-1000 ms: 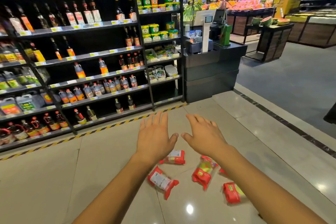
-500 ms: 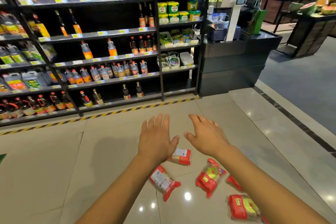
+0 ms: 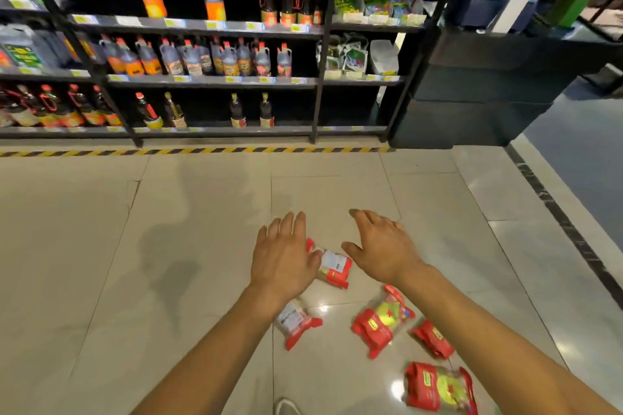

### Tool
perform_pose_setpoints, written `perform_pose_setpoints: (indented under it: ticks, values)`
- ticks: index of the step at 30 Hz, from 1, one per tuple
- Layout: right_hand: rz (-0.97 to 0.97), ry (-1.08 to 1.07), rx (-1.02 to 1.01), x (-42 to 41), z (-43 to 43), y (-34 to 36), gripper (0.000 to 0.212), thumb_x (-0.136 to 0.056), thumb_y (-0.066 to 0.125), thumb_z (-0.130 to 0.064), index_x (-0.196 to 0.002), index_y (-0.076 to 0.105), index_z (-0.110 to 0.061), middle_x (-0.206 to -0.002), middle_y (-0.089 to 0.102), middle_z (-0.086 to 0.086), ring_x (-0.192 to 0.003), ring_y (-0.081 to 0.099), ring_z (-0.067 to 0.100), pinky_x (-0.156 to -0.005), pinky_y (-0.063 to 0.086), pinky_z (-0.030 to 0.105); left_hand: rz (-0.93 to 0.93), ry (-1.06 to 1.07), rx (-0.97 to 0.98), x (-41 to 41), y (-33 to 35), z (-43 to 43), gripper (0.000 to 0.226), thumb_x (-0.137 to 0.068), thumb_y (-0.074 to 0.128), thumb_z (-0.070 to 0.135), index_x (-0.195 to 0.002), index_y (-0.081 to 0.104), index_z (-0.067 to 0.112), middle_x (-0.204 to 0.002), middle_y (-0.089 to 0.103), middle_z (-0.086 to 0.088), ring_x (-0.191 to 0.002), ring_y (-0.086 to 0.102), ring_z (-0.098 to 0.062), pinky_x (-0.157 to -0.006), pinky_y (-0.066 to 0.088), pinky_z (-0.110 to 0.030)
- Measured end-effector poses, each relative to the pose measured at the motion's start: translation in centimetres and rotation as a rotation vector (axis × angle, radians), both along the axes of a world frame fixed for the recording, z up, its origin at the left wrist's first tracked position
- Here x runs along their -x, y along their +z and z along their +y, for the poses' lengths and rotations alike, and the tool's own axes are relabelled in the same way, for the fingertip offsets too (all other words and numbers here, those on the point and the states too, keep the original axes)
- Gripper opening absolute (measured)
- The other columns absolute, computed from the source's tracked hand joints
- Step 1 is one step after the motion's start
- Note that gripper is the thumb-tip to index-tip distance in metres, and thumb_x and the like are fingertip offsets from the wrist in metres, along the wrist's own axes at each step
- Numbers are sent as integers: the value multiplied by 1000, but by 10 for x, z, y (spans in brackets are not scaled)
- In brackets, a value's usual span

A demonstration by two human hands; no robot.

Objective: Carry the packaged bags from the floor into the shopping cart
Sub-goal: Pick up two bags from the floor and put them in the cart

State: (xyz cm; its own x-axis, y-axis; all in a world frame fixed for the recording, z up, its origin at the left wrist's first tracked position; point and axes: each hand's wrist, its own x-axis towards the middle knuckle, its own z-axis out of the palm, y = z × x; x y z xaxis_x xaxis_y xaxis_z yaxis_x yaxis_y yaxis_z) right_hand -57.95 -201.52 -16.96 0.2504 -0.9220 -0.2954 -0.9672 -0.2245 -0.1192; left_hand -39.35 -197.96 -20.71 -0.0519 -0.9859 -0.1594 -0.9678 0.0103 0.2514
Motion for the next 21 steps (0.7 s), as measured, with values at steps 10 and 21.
perform_pose_setpoints:
  ticks: [10,21]
  values:
    - [-13,40,-233,-4,-100,-161,72,-100,52,-49,-159,24,-19,-158,40,7,-143,40,29,-113,30,37,8,187,-222,-10,-149,-57,76,-102,41,57,-161,17,15,-164,29,-8,-149,30,-28,-120,26,-40]
    - [24,-41,-485,23,-183,-509,83,-93,63,-54,-158,26,-18,-156,41,10,-140,42,31,-109,37,39,146,573,-544,6,-488,-88,89,-88,58,70,-156,26,22,-148,49,-4,-128,53,-30,-105,48,-45]
